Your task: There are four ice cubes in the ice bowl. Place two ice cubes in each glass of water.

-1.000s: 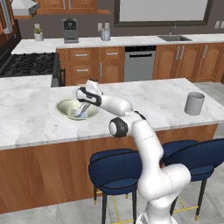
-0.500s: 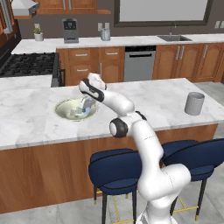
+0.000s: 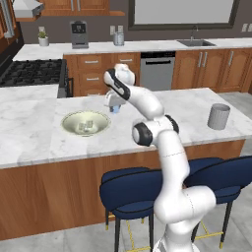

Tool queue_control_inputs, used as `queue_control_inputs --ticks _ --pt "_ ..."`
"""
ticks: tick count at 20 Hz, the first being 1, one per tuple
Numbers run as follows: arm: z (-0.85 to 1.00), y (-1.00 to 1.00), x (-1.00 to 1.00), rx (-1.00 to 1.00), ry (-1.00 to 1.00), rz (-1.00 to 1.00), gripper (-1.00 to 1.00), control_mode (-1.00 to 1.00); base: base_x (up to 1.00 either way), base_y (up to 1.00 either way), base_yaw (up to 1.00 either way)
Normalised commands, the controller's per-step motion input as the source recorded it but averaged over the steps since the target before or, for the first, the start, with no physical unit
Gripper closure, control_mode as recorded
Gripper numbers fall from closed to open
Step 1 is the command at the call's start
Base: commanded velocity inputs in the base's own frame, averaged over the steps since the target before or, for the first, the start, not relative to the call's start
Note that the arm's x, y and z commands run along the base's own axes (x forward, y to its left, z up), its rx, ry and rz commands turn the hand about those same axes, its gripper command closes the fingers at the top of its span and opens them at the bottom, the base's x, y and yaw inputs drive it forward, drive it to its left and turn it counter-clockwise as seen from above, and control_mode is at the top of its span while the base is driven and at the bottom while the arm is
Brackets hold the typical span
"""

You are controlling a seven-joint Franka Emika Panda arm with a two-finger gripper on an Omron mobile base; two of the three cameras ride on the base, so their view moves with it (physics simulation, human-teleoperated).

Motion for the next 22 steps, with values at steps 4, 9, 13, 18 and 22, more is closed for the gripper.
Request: queue_control_inputs --ticks 4,9,13,18,22 --pt "0.34 -0.96 -1.00 -0.03 -0.32 -0.15 1.00 -1.00 0.00 0.00 0.00" --pt "0.00 -1.00 -1.00 -0.13 -0.22 -0.11 1.00 -1.00 0.00 0.00 0.00" --pt "-0.11 -1.00 -1.00 -0.16 -0.19 -0.11 1.00 -1.00 0.00 0.00 0.00" --pt "-0.10 -1.00 -1.00 -0.15 -0.19 -0.14 1.00 -1.00 0.00 0.00 0.00" --pt "0.04 -1.00 -0.89 -0.05 -0.09 -0.22 1.00 -1.00 0.00 0.00 0.00"
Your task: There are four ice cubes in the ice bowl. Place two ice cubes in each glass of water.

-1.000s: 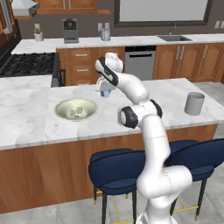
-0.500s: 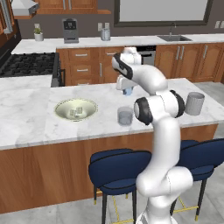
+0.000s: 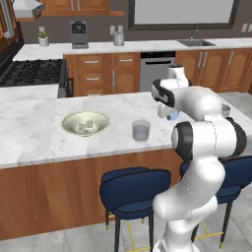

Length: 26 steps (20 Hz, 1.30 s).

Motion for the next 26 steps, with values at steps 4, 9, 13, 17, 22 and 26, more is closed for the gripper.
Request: queue_control_inputs --ticks 4,9,13,17,22,26 --pt "0.15 -1.00 -0.29 0.00 0.00 -0.35 1.00 -1.00 0.00 0.00 0.00" --pt "0.12 -1.00 0.07 0.00 0.04 -0.40 1.00 -1.00 0.00 0.00 0.00" --pt "0.11 -1.00 0.43 0.00 0.01 -0.36 1.00 -1.00 0.00 0.00 0.00" --pt "0.13 -1.00 0.51 0.02 0.00 -0.31 1.00 -1.00 0.00 0.00 0.00" --pt "0.15 -0.96 0.51 0.13 -0.04 -0.16 1.00 -1.00 0.00 0.00 0.00" --pt "0.11 -0.72 0.55 0.16 -0.10 -0.03 1.00 -1.00 0.00 0.00 0.00"
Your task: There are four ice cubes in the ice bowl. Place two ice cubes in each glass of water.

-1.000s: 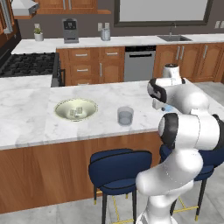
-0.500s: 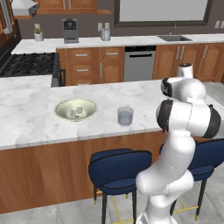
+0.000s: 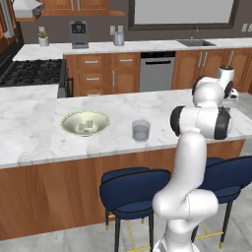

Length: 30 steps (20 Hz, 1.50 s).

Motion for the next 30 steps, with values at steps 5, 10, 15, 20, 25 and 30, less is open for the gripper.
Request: queue_control_inputs --ticks 5,10,15,20,25,30 --pt "0.04 -0.59 0.59 0.07 -0.11 -0.03 1.00 -1.00 0.00 0.00 0.00" --pt "0.00 -0.39 0.41 0.00 -0.04 -0.09 1.00 -1.00 0.00 0.00 0.00" --pt "-0.13 -0.02 0.26 -0.02 -0.04 -0.09 1.00 -1.00 0.00 0.00 0.00" --pt "-0.37 -0.13 0.18 -0.04 -0.01 -0.10 1.00 -1.00 0.00 0.00 0.00" --pt "-0.41 -0.34 0.17 -0.03 0.00 -0.12 1.00 -1.00 0.00 0.00 0.00" --pt "0.23 0.11 0.12 -0.02 -0.16 -0.07 -1.00 -1.00 0.00 0.00 0.00"
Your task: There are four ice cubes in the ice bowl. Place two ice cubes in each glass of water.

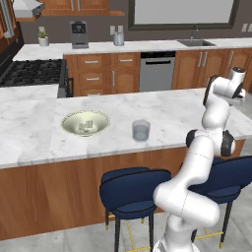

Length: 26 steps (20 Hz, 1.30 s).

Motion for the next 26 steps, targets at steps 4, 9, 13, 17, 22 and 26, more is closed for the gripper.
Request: queue_control_inputs --ticks 4,9,13,17,22,26 --pt "0.24 0.13 0.34 -0.03 -0.23 -0.06 -1.00 -1.00 0.00 0.00 0.00" --pt "-0.53 -0.30 0.37 -0.05 -0.03 -0.07 -1.00 -1.00 0.00 0.00 0.00" --pt "-0.30 -0.42 0.31 -0.02 -0.13 -0.04 -1.00 -1.00 0.00 0.00 0.00" --pt "0.87 -0.03 -0.42 0.00 -0.54 0.05 -1.00 -1.00 0.00 0.00 0.00" --pt "0.18 0.52 -0.70 0.01 -0.68 0.17 -1.00 -1.00 0.00 0.00 0.00" --pt "-0.84 1.00 -0.18 0.14 -0.06 0.38 -1.00 -1.00 0.00 0.00 0.00"
